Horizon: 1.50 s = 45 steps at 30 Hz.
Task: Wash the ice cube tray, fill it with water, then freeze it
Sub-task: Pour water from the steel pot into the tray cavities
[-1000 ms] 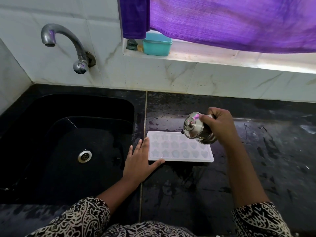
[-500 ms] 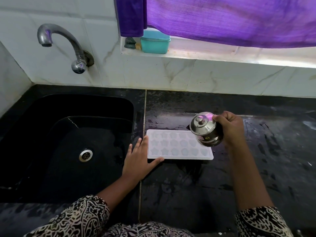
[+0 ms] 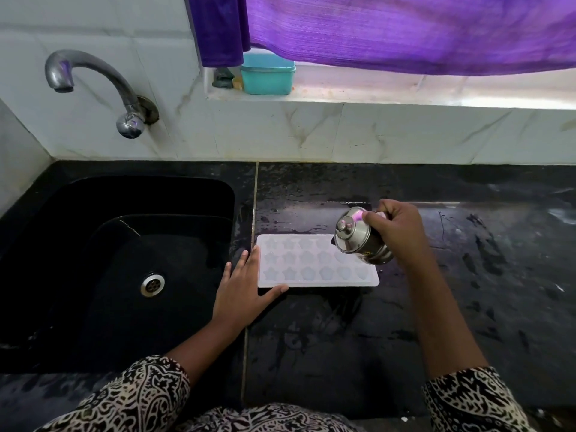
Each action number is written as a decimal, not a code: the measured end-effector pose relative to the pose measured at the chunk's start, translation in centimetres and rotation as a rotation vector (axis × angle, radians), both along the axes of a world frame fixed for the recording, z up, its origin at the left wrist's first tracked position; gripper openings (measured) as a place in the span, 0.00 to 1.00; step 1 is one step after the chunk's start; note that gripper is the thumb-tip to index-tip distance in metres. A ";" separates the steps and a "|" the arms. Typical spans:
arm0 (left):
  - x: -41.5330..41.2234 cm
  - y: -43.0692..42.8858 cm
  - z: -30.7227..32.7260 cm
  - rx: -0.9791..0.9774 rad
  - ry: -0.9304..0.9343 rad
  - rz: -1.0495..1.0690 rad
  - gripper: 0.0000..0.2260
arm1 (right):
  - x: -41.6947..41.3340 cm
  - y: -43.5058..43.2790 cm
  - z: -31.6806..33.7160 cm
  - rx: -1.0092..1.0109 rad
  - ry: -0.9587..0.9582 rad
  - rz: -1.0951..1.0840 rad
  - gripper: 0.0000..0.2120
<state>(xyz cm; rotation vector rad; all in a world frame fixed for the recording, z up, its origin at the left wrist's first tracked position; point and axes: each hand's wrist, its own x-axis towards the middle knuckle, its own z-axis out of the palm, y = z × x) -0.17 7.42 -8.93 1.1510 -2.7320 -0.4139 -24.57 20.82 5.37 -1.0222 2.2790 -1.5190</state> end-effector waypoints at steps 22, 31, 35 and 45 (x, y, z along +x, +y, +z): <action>0.0 0.2 0.3 0.046 0.034 0.004 0.52 | -1.4 -0.3 1.3 0.084 0.161 0.120 0.18; -0.1 0.0 0.3 0.058 0.047 0.008 0.54 | -1.3 -0.4 1.7 0.077 0.154 0.120 0.18; -0.1 0.1 0.4 0.070 0.053 0.008 0.55 | -1.3 -0.2 1.8 0.077 0.136 0.115 0.18; -0.1 0.0 0.4 0.067 0.055 0.014 0.55 | -1.1 -0.4 1.6 0.103 0.144 0.109 0.18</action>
